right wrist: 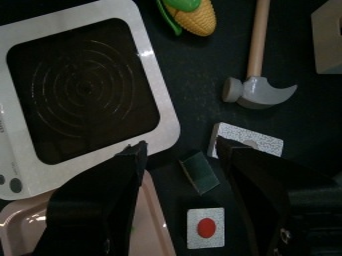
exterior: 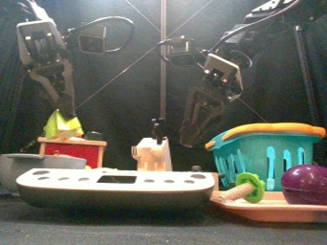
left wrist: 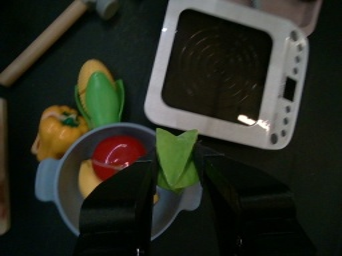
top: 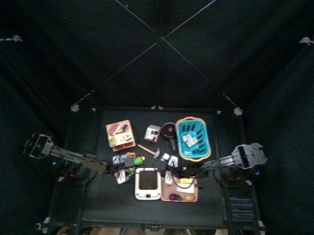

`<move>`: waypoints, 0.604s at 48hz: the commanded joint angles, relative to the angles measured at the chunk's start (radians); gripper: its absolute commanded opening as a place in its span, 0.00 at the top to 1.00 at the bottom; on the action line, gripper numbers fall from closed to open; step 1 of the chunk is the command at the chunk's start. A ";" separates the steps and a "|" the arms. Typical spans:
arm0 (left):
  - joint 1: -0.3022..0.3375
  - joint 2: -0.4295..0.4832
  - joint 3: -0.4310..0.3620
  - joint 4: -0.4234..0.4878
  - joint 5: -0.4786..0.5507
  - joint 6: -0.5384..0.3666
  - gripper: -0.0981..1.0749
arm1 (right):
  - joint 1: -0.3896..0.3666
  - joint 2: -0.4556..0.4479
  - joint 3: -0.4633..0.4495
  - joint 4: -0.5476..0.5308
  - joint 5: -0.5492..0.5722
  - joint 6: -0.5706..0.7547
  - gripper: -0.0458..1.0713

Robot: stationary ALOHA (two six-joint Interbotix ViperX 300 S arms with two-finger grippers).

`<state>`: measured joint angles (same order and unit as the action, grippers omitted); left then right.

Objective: Grab starfruit top with other hand

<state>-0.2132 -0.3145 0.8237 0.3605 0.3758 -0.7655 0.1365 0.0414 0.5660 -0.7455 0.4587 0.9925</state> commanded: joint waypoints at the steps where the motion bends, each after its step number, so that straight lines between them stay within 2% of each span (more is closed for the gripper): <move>1: 0.000 0.025 -0.038 0.006 -0.071 0.002 0.35 | -0.002 -0.037 0.000 0.000 -0.002 0.003 0.15; 8: 0.000 0.117 -0.051 0.011 -0.232 0.003 0.35 | 0.005 -0.060 0.028 0.000 0.003 0.008 0.15; 13: 0.012 0.178 -0.055 0.052 -0.357 -0.003 0.35 | 0.005 -0.060 0.032 0.014 0.003 0.006 0.15; 21: 0.021 0.219 -0.023 0.104 -0.586 0.014 0.35 | 0.005 -0.060 0.032 0.012 0.005 0.005 0.15; 24: 0.043 0.218 -0.003 0.110 -0.637 0.046 0.35 | 0.005 -0.061 0.032 0.012 0.003 0.003 0.15; 29: 0.066 0.244 0.023 0.080 -0.649 0.101 0.35 | 0.005 -0.060 0.031 0.011 0.005 0.003 0.15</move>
<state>-0.1595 -0.0813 0.8514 0.4571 -0.2592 -0.6857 0.1411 0.0199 0.6075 -0.7317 0.4648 0.9971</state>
